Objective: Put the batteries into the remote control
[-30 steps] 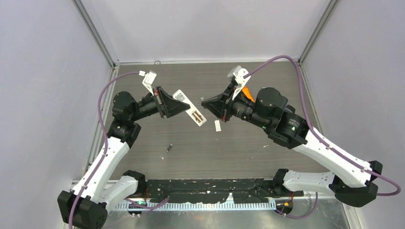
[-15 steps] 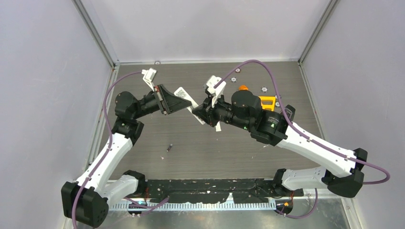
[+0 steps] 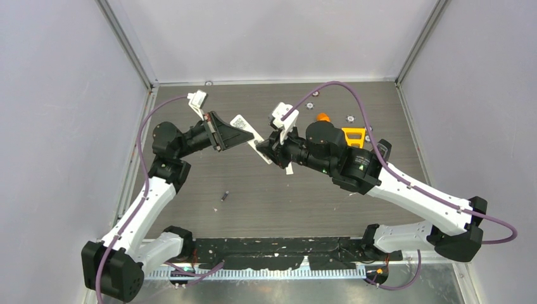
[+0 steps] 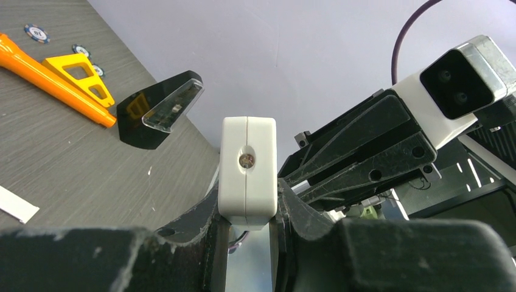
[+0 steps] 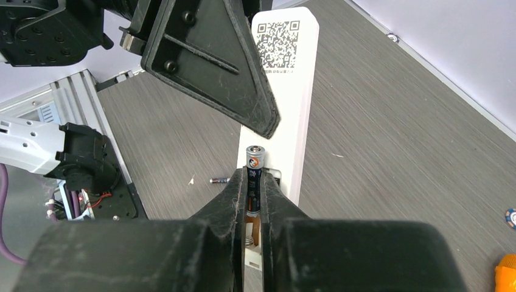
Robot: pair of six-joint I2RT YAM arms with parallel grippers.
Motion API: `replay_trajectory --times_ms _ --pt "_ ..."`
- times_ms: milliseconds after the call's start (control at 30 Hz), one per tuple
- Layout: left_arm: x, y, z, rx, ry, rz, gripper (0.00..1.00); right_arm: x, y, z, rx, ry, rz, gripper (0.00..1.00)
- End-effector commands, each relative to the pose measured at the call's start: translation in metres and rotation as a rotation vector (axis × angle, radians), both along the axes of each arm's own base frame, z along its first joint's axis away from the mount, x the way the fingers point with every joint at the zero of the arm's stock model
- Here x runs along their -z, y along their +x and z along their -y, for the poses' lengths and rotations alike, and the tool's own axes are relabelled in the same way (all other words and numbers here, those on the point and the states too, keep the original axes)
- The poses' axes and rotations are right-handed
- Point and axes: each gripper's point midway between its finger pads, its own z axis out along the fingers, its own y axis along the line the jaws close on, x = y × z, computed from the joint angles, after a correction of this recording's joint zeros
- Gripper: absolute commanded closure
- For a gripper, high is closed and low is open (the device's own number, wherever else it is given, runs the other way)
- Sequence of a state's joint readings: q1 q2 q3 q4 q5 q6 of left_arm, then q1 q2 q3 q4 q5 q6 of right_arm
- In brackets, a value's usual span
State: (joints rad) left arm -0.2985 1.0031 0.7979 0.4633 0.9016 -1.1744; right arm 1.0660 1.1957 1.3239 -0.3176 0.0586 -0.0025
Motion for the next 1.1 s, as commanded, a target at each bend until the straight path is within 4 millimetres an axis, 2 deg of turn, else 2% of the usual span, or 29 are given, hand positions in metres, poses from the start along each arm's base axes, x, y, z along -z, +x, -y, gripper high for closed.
replay_trajectory --times_ms 0,300,600,900,1067 --pt "-0.019 -0.006 -0.004 -0.015 -0.05 0.035 1.0 -0.008 -0.002 0.005 0.0 0.009 0.026 0.9" --pt "-0.028 -0.007 -0.005 -0.01 -0.112 -0.004 1.0 0.005 -0.004 0.007 -0.003 -0.019 0.0 0.88" --pt "-0.029 -0.007 -0.007 -0.032 -0.107 0.0 1.0 0.016 -0.006 0.008 -0.003 -0.067 -0.04 0.87" --pt "-0.03 -0.006 -0.007 -0.04 -0.104 -0.002 1.0 0.018 -0.005 0.01 0.002 -0.091 -0.043 0.86" --pt "-0.03 -0.005 -0.007 -0.04 -0.106 -0.01 1.0 0.024 -0.002 0.01 0.018 -0.113 -0.05 0.81"
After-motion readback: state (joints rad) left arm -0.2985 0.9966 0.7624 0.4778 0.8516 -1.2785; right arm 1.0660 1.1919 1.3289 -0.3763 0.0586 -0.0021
